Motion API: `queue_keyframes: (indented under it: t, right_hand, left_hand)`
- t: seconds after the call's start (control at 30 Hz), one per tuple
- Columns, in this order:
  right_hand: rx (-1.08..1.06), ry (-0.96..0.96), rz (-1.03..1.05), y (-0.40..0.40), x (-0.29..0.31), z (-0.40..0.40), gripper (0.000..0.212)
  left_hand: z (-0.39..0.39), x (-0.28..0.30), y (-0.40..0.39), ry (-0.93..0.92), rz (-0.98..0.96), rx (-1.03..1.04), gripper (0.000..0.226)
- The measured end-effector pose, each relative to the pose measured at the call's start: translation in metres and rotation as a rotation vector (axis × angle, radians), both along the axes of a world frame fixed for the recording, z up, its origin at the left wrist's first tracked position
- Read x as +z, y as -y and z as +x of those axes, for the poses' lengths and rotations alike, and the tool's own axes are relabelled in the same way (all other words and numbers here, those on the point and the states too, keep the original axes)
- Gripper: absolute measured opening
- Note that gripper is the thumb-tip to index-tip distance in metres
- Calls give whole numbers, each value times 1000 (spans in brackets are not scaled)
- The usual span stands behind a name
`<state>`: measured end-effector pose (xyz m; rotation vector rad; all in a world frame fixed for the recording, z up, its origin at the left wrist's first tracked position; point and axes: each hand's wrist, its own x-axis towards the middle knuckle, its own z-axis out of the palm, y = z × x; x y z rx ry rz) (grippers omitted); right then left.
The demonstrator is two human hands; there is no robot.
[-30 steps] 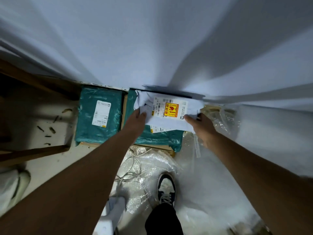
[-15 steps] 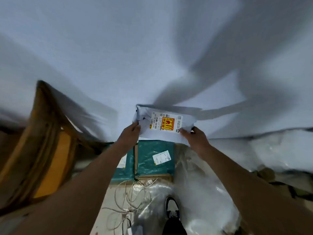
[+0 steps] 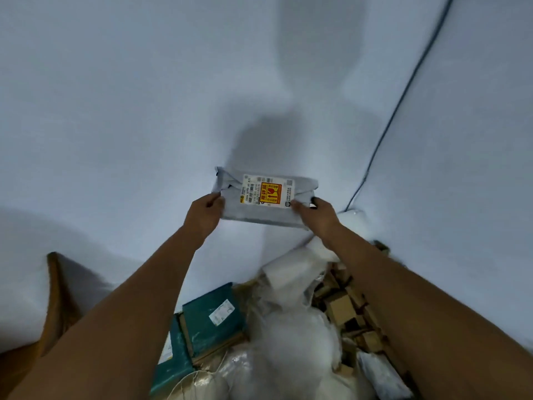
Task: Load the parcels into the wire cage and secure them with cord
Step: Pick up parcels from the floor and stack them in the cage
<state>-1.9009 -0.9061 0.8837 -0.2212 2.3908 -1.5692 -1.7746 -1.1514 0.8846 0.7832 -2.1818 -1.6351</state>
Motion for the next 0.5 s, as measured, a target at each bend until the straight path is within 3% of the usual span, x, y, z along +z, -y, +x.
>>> queue_keyframes:
  t: [0.1,0.17,0.3,0.4,0.5]
  right_hand:
    - [-114,-8,-3,-81,28,1,67]
    - [-188,-9,11,-143,36,7,74]
    - [-339,-11,-6,-274,37,31,57]
    - [-422,-4,-3,-383,38,55,50]
    - [-562,20,-36,-498,32,92,49]
  left_hand:
    - [-21,29,-74,-34,-64,-85,14]
    - [-32,40,-131,-38,-83,-157,17]
    - [-45,43,-253,-4,-123,-288,24]
    - [-54,35,-360,3,-181,-383,17]
    - [-57,19,-478,11,-256,-507,24]
